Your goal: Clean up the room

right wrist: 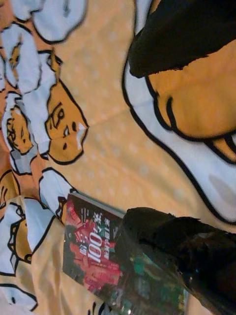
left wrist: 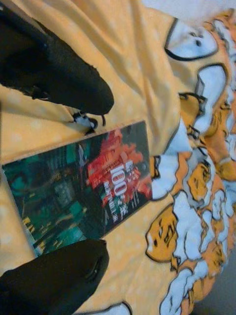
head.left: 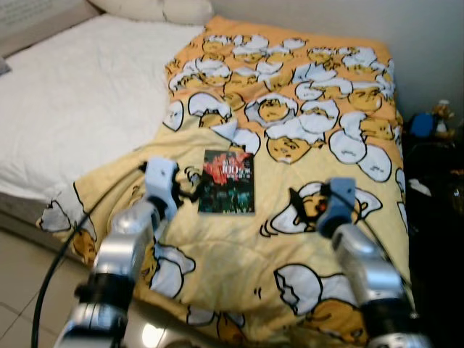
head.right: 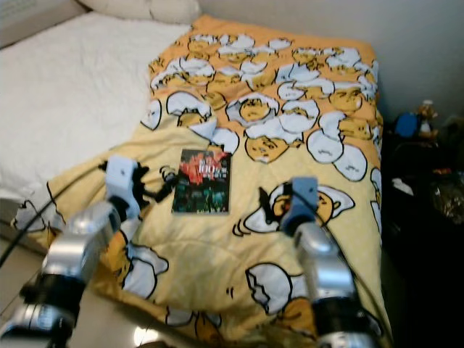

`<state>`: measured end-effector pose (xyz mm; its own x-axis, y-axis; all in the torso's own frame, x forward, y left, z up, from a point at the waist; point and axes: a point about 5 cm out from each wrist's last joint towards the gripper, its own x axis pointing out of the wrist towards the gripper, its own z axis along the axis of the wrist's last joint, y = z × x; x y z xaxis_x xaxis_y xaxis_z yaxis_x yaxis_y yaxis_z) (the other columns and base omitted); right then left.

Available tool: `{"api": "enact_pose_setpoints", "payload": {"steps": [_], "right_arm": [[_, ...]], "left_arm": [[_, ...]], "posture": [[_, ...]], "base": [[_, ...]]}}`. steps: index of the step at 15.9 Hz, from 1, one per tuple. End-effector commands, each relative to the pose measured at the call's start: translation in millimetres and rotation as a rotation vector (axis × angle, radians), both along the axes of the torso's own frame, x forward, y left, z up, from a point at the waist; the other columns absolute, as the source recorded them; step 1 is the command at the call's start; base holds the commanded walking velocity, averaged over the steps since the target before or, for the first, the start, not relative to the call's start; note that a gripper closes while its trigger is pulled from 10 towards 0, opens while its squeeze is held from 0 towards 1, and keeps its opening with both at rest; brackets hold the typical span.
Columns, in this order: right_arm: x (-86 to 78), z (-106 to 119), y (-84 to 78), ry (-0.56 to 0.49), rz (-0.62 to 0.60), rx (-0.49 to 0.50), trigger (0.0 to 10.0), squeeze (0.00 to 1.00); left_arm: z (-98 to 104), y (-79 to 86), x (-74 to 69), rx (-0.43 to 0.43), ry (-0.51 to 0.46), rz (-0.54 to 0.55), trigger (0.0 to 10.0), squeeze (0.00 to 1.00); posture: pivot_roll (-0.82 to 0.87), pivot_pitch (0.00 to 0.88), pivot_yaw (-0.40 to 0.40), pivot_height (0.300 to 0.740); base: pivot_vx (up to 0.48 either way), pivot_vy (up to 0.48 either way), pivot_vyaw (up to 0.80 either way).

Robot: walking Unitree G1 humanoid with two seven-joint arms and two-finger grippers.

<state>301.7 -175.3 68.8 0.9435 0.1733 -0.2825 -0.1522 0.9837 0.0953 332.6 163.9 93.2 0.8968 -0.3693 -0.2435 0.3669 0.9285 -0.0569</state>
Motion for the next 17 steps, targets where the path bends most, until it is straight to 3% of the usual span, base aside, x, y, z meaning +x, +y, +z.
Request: {"api": "enact_pose_setpoints", "payload": {"steps": [1, 2, 3, 4, 5, 6, 7, 9, 11, 12, 17], "right_arm": [[3.0, 9.6, -1.5, -0.030, 0.027, -0.011, 10.0, 0.00], [3.7, 13.9, -5.0, -0.044, 0.051, -0.020, 10.0, 0.00], [3.7, 20.3, -9.8, -0.060, 0.098, -0.039, 10.0, 0.00], [3.5, 21.4, -10.9, -0.061, 0.109, -0.043, 10.0, 0.00], [2.5, 24.3, -13.6, -0.066, 0.135, -0.054, 10.0, 0.00], [1.9, 25.5, -14.7, -0.067, 0.142, -0.058, 10.0, 0.00], [1.4, 27.0, -15.9, -0.069, 0.147, -0.060, 10.0, 0.00], [-2.3, 34.2, -19.0, -0.079, 0.149, -0.060, 10.0, 0.00], [-8.0, 38.3, -18.1, -0.085, 0.150, -0.047, 10.0, 0.00], [-10.9, 42.1, -16.6, -0.089, 0.159, -0.025, 10.0, 0.00], [-27.2, 44.1, -15.8, -0.071, 0.170, 0.009, 10.0, 0.00]], "left_arm": [[-6.2, 7.0, 2.5, -0.005, 0.049, 0.039, 10.0, 1.00], [-9.3, 12.2, 7.6, -0.040, 0.085, 0.086, 10.0, 1.00], [-13.4, 14.3, 14.1, -0.149, 0.143, 0.121, 10.0, 0.74], [-13.7, 13.0, 15.4, -0.174, 0.153, 0.118, 10.0, 0.74], [-12.5, 5.8, 19.6, -0.236, 0.171, 0.088, 10.0, 0.08], [-11.6, 2.8, 21.1, -0.257, 0.177, 0.076, 10.0, 0.08], [-10.6, 0.8, 23.4, -0.274, 0.184, 0.076, 10.0, 0.00], [-9.9, -3.0, 28.7, -0.319, 0.214, 0.102, 10.0, 0.00], [-14.1, -3.9, 27.8, -0.251, 0.225, 0.094, 10.0, 0.00], [-13.9, 3.0, 29.3, -0.204, 0.205, 0.147, 10.0, 0.00], [-13.7, 13.5, 30.3, -0.251, 0.217, 0.216, 10.0, 0.00]], "posture": [[-0.02, 0.000, 0.000, 0.740], [-0.03, 0.000, -0.002, 0.740], [-0.04, 0.000, -0.014, 0.740], [-0.05, 0.000, -0.016, 0.740], [-0.06, 0.000, -0.024, 0.740], [-0.07, 0.000, -0.024, 0.740], [-0.07, 0.000, -0.024, 0.740], [-0.09, 0.031, -0.014, 0.740], [-0.11, 0.114, 0.007, 0.740], [-0.11, 0.157, 0.016, 0.740], [-0.12, 0.247, 0.027, 0.740]], "base": [[0.000, 0.000, 0.00], [0.000, 0.000, 0.00], [0.000, 0.000, 0.00], [0.000, 0.000, 0.00], [0.000, 0.000, 0.00], [0.000, 0.000, 0.00], [0.000, 0.000, 0.00], [0.000, 0.000, 0.00], [0.000, 0.000, 0.00], [0.000, 0.000, 0.00], [0.000, 0.000, 0.00]]}}
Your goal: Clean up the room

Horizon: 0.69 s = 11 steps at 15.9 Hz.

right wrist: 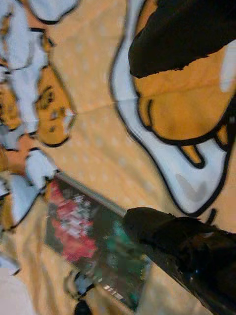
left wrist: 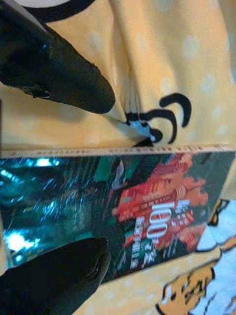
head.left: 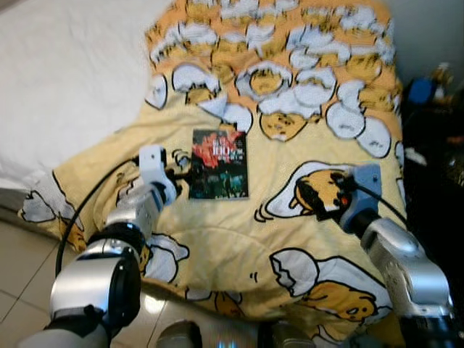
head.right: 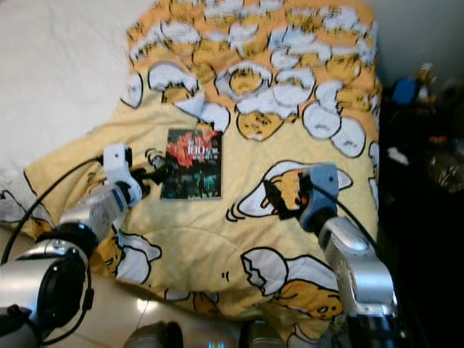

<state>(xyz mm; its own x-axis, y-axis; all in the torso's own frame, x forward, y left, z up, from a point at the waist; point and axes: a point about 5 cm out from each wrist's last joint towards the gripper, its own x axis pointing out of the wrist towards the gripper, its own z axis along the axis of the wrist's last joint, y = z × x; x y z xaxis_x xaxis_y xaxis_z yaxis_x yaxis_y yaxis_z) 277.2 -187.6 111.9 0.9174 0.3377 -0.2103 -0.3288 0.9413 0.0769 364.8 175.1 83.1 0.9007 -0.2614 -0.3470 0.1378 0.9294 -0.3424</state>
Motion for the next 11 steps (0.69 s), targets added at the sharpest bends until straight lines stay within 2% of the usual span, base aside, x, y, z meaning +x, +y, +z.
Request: {"api": "enact_pose_setpoints", "payload": {"steps": [1, 2, 4, 6, 7, 11], "right_arm": [[-6.4, 0.5, -4.1, 0.016, -0.010, 0.011, 10.0, 0.00], [-10.5, 0.4, -4.8, 0.024, -0.014, 0.012, 10.0, 0.00], [-17.5, 2.5, -8.3, 0.038, -0.030, 0.013, 10.0, 0.00], [-16.9, 6.5, -12.2, 0.035, -0.050, 0.021, 10.0, 0.00], [-16.5, 7.3, -12.9, 0.034, -0.052, 0.024, 10.0, 0.00], [-19.6, 10.3, -10.5, 0.047, -0.021, 0.047, 10.0, 0.00]], "left_arm": [[-4.1, 1.5, -2.1, -0.015, 0.019, 0.015, 10.0, 0.00], [-4.7, -0.4, -2.5, -0.041, 0.022, 0.009, 10.0, 0.00], [-5.4, -10.3, -3.6, -0.154, 0.035, -0.044, 10.0, 0.00], [-3.5, -18.5, -4.1, -0.218, 0.038, -0.117, 10.0, 0.00], [-3.1, -18.6, -3.8, -0.233, 0.040, -0.109, 10.0, 0.00], [3.0, -10.0, -1.2, -0.437, 0.040, -0.012, 10.0, 0.00]], "posture": [[-0.13, 0.262, 0.025, 0.740], [-0.14, 0.271, 0.022, 0.740], [-0.15, 0.277, 0.023, 0.740], [-0.15, 0.281, 0.023, 0.740], [-0.15, 0.283, 0.021, 0.740], [-0.15, 0.292, 0.024, 0.740]], "base": [[0.000, 0.000, 0.00], [0.000, 0.000, 0.00], [0.000, 0.000, 0.00], [0.000, 0.000, 0.00], [0.000, 0.000, 0.00], [0.000, 0.000, 0.00]]}}
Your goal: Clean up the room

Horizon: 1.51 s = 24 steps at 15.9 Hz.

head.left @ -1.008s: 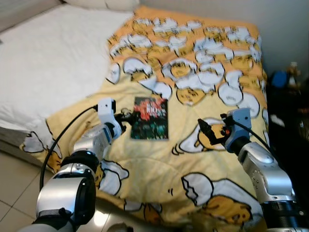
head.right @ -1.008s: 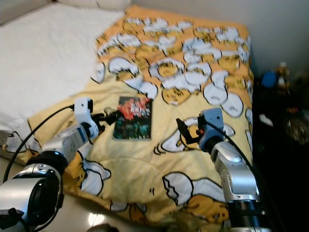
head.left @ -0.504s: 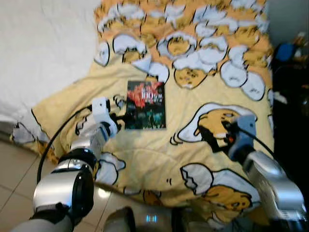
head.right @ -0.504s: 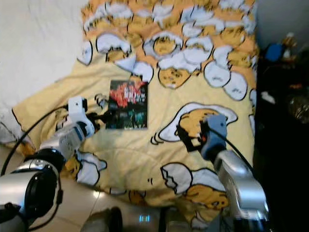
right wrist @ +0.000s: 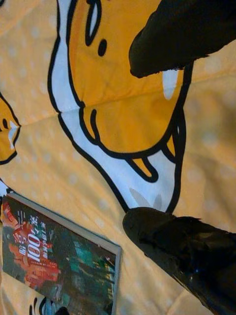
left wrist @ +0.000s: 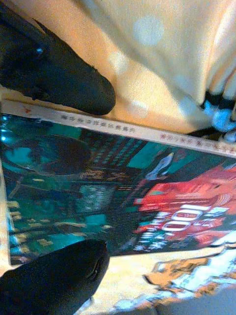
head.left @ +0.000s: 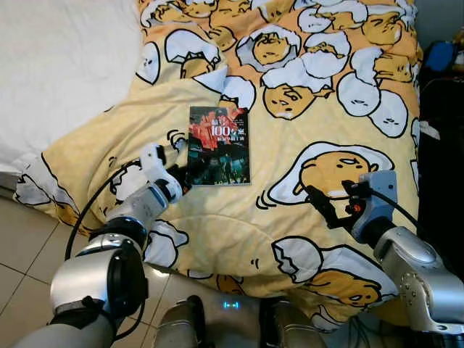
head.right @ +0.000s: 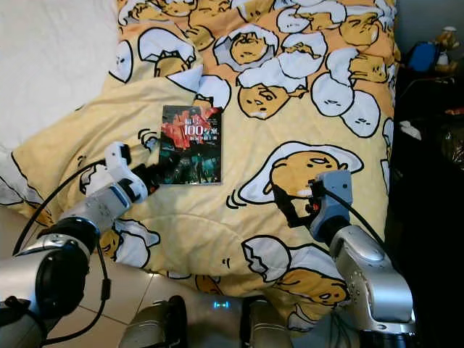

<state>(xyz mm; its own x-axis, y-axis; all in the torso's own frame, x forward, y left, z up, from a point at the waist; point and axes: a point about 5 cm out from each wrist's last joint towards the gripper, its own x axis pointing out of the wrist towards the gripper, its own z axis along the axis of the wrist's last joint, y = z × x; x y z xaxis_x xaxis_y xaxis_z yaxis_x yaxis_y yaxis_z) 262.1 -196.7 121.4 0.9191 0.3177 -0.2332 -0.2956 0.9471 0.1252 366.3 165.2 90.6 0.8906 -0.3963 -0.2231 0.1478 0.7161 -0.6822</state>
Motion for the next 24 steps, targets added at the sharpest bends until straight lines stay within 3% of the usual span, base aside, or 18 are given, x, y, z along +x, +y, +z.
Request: {"api": "enact_pose_setpoints", "payload": {"steps": [1, 3, 4, 5, 7, 8, 10, 11, 12, 13, 14, 15, 17, 24], "right_arm": [[-8.0, 0.2, 0.6, 0.021, 0.035, 0.016, 10.0, 0.00], [-8.0, 0.2, 0.6, 0.021, 0.035, 0.016, 10.0, 0.00], [-12.1, -1.1, 3.0, 0.036, 0.071, 0.021, 10.0, 0.00], [-24.3, -2.6, 13.8, 0.074, 0.208, 0.055, 10.0, 0.00], [-28.9, -3.3, 20.4, 0.089, 0.269, 0.072, 10.0, 0.00], [-29.3, -1.7, 23.8, 0.090, 0.280, 0.078, 10.0, 0.00], [-30.1, -0.8, 25.0, 0.093, 0.291, 0.081, 10.0, 0.00], [-30.6, -0.7, 25.6, 0.097, 0.299, 0.080, 10.0, 0.00], [-31.1, -0.7, 27.2, 0.101, 0.310, 0.078, 10.0, 0.00], [-31.0, -0.5, 28.0, 0.101, 0.313, 0.079, 10.0, 0.00], [-30.5, 0.3, 29.4, 0.101, 0.316, 0.081, 10.0, 0.00], [-30.2, 0.7, 29.8, 0.100, 0.318, 0.082, 10.0, 0.00], [-30.9, 1.2, 30.6, 0.104, 0.331, 0.081, 10.0, 0.00], [-33.2, 3.6, 32.9, 0.101, 0.360, 0.072, 10.0, 0.00]], "left_arm": [[-4.7, 1.5, -2.9, -0.052, 0.034, 0.013, 10.0, 0.00], [-4.7, 1.5, -2.9, -0.052, 0.034, 0.013, 10.0, 0.00], [-4.7, 2.4, -3.4, -0.086, 0.036, 0.019, 10.0, 0.00], [-4.1, -4.6, -5.5, -0.187, 0.018, -0.028, 10.0, 0.00], [-4.9, -15.3, -8.9, -0.255, 0.006, -0.105, 9.9, 0.00], [-2.8, -18.4, -9.5, -0.308, -0.013, -0.128, 7.9, 0.00], [1.0, -18.2, -9.3, -0.357, -0.033, -0.147, 7.0, 0.00], [-0.8, -18.1, -9.9, -0.345, -0.014, -0.145, 6.3, 0.00], [-6.1, -17.7, -11.7, -0.292, 0.019, -0.143, 4.9, 0.00], [-8.9, -17.3, -12.5, -0.273, 0.038, -0.131, 4.4, 0.00], [-11.7, -16.6, -13.0, -0.259, 0.050, -0.108, 2.7, 0.00], [-11.4, -16.8, -12.7, -0.276, 0.048, -0.095, 1.4, 0.00], [-10.3, -18.0, -12.2, -0.298, 0.044, -0.093, 0.0, 0.00], [-9.7, -23.4, -12.5, -0.279, 0.043, -0.135, 0.0, 0.00]], "posture": [[-0.15, 0.292, 0.024, 0.740], [-0.15, 0.292, 0.024, 0.740], [-0.16, 0.293, 0.025, 0.740], [-0.16, 0.292, 0.020, 0.740], [-0.16, 0.290, 0.017, 0.740], [-0.17, 0.286, 0.016, 0.740], [-0.16, 0.282, 0.014, 0.740], [-0.16, 0.281, 0.014, 0.740], [-0.16, 0.278, 0.013, 0.740], [-0.16, 0.279, 0.013, 0.740], [-0.16, 0.280, 0.013, 0.740], [-0.17, 0.281, 0.013, 0.740], [-0.17, 0.285, 0.013, 0.740], [-0.17, 0.290, 0.016, 0.740]], "base": [[0.000, 0.000, 0.00], [0.000, 0.000, 0.00], [0.000, 0.000, 0.00], [0.000, 0.000, 0.00], [0.000, 0.000, 0.00], [0.000, 0.000, 0.00], [0.000, 0.000, 0.00], [0.000, 0.000, 0.00], [0.000, 0.000, 0.00], [0.000, 0.000, 0.00], [0.000, 0.000, 0.00], [0.000, 0.000, 0.00], [0.000, 0.000, 0.00], [0.000, 0.000, 0.00]]}}
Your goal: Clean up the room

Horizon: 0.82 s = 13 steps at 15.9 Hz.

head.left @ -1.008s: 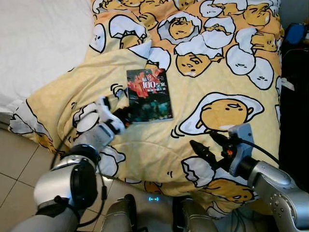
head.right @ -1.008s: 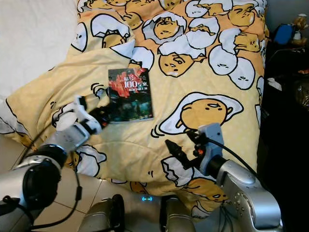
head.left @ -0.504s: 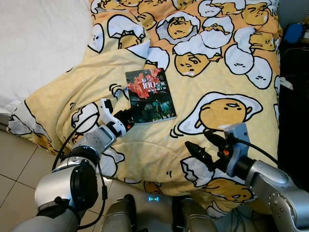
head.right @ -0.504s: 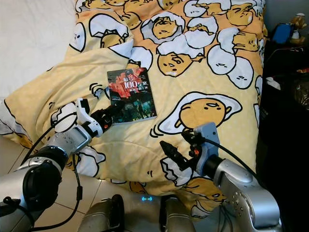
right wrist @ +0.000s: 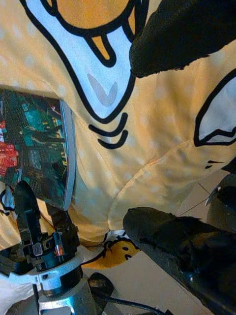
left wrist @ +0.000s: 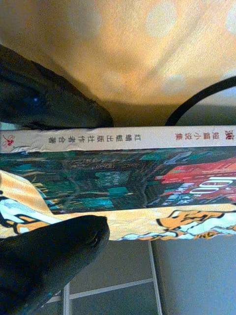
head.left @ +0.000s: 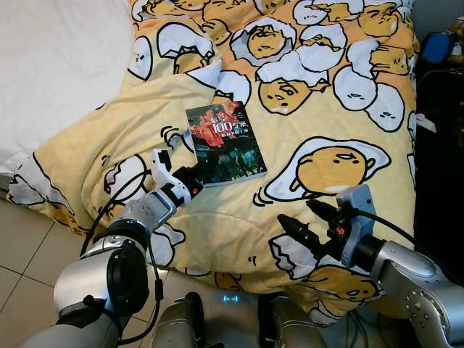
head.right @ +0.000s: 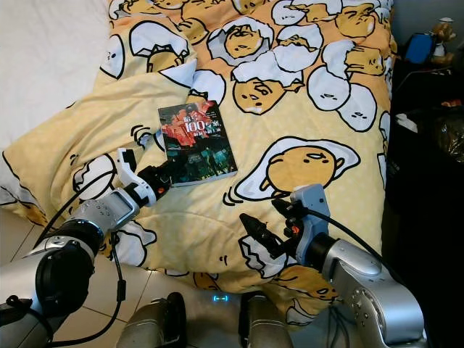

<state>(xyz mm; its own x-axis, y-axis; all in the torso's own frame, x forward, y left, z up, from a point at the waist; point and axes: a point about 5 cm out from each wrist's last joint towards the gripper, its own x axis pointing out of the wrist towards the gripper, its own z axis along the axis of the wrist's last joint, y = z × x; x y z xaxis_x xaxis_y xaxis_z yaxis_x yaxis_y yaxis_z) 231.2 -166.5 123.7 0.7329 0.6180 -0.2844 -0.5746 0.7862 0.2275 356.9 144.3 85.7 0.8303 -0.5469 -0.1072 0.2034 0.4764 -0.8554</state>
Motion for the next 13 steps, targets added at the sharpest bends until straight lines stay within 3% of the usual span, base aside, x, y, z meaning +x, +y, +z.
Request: {"api": "enact_pose_setpoints", "payload": {"steps": [1, 9, 13], "right_arm": [[-3.0, 0.9, 4.2, 0.002, 0.040, 0.007, 10.0, 0.00], [-4.1, -0.8, 5.6, 0.005, 0.069, 0.013, 10.0, 0.00], [3.8, -6.0, 6.8, -0.011, 0.056, 0.015, 10.0, 0.00]], "left_arm": [[-4.6, -3.6, -3.1, 0.007, 0.018, -0.026, 0.0, 0.00], [-5.5, -5.0, -3.8, 0.012, 0.019, -0.035, 0.0, 0.00], [-4.9, -5.2, -3.9, -0.012, 0.013, -0.031, 0.0, 0.00]], "posture": [[-0.17, 0.290, 0.017, 0.740], [-0.17, 0.284, 0.021, 0.740], [-0.14, 0.221, 0.041, 0.740]], "base": [[0.000, 0.000, 0.00], [0.000, 0.000, 0.00], [0.000, 0.000, 0.00]]}}
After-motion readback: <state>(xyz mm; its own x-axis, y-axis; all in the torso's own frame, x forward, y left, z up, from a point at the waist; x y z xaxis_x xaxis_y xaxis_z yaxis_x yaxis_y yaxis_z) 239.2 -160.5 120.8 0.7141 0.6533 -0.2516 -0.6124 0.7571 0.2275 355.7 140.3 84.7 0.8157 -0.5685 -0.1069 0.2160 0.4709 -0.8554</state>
